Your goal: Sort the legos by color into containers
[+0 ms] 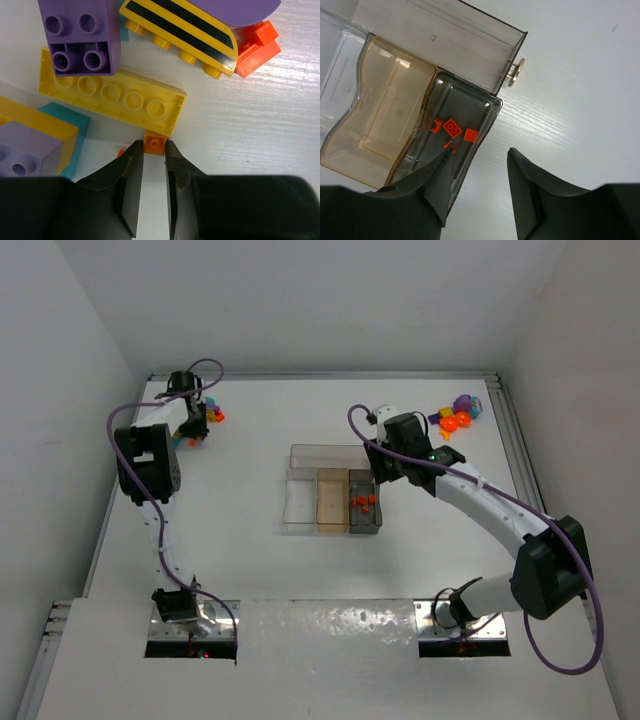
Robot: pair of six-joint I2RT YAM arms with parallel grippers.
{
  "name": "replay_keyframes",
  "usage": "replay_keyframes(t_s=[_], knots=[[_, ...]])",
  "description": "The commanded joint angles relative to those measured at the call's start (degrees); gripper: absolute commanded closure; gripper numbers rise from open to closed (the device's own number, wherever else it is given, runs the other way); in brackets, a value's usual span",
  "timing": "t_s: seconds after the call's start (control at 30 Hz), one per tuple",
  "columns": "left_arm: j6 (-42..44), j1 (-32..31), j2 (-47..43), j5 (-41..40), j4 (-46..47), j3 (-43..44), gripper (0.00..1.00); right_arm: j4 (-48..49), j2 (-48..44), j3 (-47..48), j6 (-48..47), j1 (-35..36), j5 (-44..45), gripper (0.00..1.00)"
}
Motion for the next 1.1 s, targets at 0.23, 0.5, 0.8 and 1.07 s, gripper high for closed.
replay_keyframes(t_s=[0.23, 0.5, 0.8, 1.07], knots=[[4.52, -3.04, -3.99, 1.37, -2.45, 2.21, 1.0, -0.13, -1.94, 4.58, -1.06, -0.1, 2.81, 0.54], [10.41, -10.22, -21.39, 15.07, -14.04, 2.31, 1.0, 1.63, -2.9, 3.97, -0.09, -0.1, 2.38, 0.54], [19.47, -26.3, -35.38, 26.42, -16.88, -17.55, 1.0, 1.89, -5.8, 2.65, -0.53, -0.01, 0.1, 0.54], [18.59, -33.89, -33.55, 26.68, -10.99, -23.27, 1.0, 1.97, -9.75, -0.86, 1.67, -0.1, -0.79, 0.55]])
